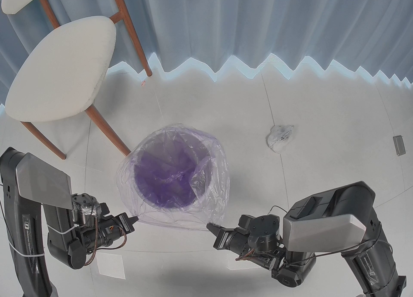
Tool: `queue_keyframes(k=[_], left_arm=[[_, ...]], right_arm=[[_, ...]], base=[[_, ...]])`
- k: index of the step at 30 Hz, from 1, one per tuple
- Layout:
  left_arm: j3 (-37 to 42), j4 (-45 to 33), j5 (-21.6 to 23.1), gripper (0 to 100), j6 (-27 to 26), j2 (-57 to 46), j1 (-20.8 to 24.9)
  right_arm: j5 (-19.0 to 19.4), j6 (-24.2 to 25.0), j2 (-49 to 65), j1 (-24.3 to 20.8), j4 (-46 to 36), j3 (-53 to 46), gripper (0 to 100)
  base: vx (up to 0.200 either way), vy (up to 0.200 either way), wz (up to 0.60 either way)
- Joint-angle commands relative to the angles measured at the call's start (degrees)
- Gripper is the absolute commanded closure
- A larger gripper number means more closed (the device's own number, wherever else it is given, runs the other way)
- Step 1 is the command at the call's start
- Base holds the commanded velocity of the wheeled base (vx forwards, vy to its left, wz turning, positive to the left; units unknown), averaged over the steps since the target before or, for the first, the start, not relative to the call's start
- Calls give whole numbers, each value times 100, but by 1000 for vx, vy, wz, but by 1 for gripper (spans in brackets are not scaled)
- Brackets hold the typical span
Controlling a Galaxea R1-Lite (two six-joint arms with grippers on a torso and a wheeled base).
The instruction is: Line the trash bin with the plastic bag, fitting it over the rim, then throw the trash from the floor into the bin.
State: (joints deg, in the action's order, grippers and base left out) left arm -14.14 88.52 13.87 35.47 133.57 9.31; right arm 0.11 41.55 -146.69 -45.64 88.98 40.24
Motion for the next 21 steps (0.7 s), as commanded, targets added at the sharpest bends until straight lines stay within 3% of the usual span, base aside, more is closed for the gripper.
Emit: queue_keyframes(k=[1,14,15,16,17,21], left_arm=[[-98,-1,1,100,3,362,-35],[61,8,-25,100,-23,275,53],[166,8,-16,100,-58,231,71],[219,8,-25,100,-76,178,71],[236,8,-34,0,-120,72,79],[544,-1,-43,0,-331,-622,53]], right_arm=[[15,3,-229,187,85,265,100],[15,3,-360,284,85,458,100],[15,3,-325,275,85,432,0],[7,11,-290,275,93,397,0],[7,29,-237,249,93,326,0],[77,11,123,161,102,-254,0]], base=[[0,0,0],[0,0,0],[0,0,0],[0,0,0],[0,0,0],[0,0,0]])
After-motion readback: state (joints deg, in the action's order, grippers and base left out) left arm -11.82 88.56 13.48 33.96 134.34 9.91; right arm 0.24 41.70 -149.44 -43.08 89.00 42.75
